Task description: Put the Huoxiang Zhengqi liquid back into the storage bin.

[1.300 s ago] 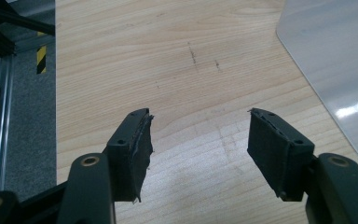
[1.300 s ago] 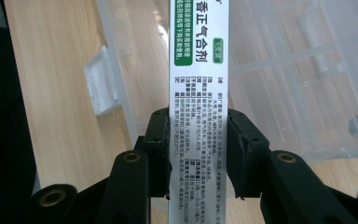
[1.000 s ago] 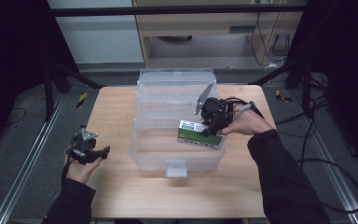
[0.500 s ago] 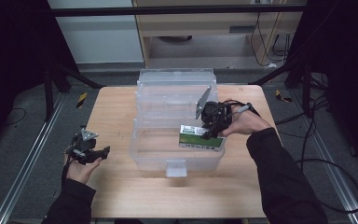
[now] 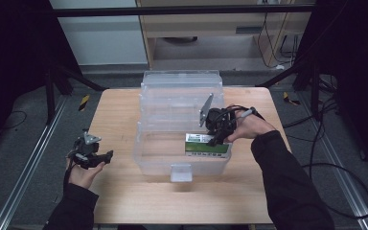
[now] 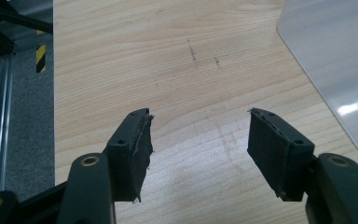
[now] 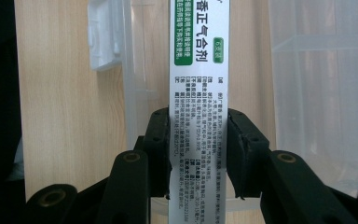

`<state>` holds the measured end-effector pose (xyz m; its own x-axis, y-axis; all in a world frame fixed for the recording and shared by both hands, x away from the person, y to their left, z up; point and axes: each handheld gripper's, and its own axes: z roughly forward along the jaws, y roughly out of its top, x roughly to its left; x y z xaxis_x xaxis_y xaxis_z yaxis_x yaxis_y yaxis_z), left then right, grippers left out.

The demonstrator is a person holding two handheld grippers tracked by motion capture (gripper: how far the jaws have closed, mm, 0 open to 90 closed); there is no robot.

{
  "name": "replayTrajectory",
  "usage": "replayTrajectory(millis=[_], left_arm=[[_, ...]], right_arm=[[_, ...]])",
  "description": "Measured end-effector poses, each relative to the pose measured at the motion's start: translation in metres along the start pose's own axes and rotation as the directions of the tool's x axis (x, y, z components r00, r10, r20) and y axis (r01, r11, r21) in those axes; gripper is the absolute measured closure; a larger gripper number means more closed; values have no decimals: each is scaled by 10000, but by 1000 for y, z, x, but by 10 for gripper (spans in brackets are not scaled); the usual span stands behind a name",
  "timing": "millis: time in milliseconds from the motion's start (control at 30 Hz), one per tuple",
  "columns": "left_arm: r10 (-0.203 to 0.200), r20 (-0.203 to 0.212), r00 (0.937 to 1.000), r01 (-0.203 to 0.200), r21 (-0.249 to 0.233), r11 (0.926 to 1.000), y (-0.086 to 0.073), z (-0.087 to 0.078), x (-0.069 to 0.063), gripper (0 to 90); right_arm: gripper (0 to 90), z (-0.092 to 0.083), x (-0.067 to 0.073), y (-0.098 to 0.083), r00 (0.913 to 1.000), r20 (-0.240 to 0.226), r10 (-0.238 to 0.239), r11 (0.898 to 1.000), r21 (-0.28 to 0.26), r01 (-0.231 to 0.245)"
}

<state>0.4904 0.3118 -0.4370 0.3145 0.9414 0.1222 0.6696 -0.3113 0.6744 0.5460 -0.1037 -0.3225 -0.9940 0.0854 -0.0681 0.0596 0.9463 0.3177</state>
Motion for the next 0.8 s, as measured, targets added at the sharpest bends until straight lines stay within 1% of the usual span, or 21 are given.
replayTrajectory(millis=[67,300,367,700,800], left_arm=[[8,6,10000,-8,7,10000,0,0,0,388],[3,4,10000,-3,10,10000,0,0,0,388],[5,2,10000,-5,10,10000,0,1,0,388],[33,-5,10000,-33,42,10000,0,1,-1,388],[26,-18,10000,-26,27,10000,0,1,0,388]], right_arm=[[641,2,0,1,10000,-17,64,9999,114,-64],[641,10,1,2,9998,-120,-182,9993,311,186],[640,11,2,3,9998,-119,-179,9991,389,183],[639,21,2,-2,9992,-319,-227,9993,293,237],[638,25,3,-3,9992,-362,-181,9991,370,195]])
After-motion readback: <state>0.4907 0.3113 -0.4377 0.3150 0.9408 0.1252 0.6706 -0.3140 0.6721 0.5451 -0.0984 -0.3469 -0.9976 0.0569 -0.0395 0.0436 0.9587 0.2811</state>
